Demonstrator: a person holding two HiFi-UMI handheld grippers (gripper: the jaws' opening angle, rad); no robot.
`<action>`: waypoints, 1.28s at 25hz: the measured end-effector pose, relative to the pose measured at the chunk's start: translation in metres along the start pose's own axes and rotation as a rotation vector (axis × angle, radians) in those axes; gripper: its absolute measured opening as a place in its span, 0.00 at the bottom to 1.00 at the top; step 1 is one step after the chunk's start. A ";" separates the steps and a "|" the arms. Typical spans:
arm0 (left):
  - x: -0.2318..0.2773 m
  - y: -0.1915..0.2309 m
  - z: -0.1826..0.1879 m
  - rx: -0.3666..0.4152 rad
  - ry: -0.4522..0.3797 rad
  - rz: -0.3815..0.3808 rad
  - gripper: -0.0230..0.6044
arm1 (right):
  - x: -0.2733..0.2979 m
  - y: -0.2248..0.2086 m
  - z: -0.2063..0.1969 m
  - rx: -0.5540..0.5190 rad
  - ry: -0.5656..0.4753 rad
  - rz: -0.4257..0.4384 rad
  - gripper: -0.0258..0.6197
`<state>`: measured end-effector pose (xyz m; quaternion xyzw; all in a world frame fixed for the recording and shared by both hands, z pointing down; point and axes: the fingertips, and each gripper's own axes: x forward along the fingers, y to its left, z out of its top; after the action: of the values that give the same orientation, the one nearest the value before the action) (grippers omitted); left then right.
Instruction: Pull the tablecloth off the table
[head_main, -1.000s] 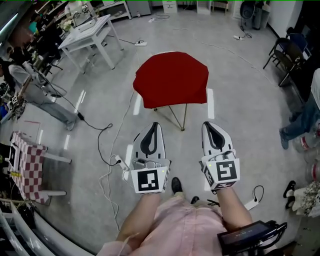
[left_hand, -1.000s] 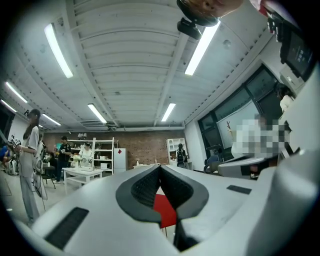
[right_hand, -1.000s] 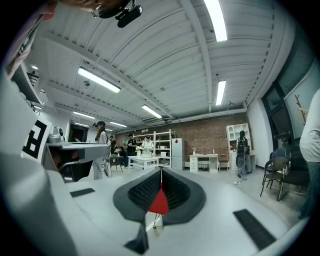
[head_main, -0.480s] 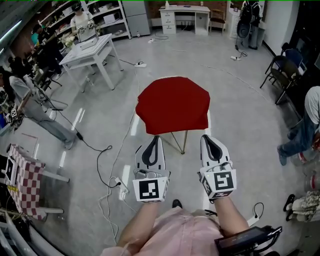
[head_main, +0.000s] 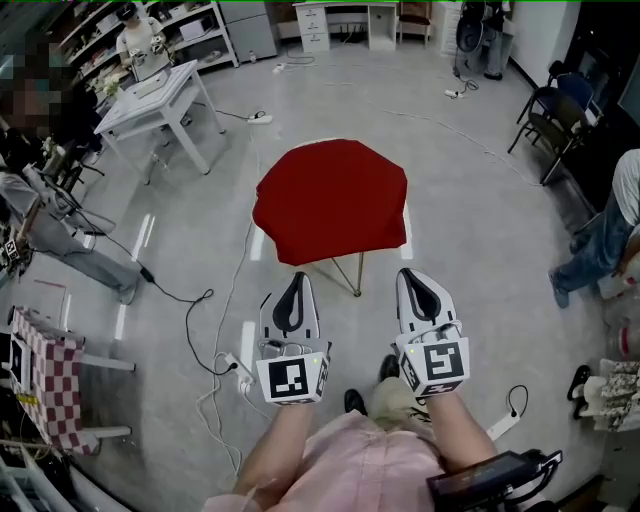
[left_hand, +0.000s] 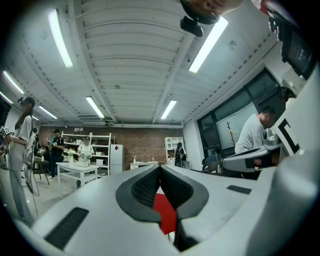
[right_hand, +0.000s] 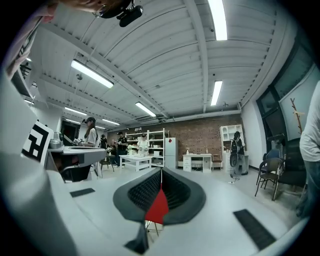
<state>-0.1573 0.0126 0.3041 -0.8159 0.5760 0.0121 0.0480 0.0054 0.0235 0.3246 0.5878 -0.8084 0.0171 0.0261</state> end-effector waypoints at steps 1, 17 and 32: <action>0.004 -0.002 -0.002 0.001 0.007 -0.002 0.08 | 0.001 -0.004 -0.002 0.004 0.004 -0.004 0.07; 0.100 -0.012 -0.040 0.038 0.114 0.021 0.08 | 0.082 -0.087 -0.042 0.068 0.083 0.007 0.07; 0.209 -0.023 -0.057 0.097 0.165 0.034 0.08 | 0.165 -0.165 -0.055 0.108 0.102 0.024 0.07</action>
<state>-0.0675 -0.1807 0.3467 -0.8010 0.5917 -0.0822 0.0396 0.1129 -0.1806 0.3891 0.5771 -0.8108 0.0909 0.0351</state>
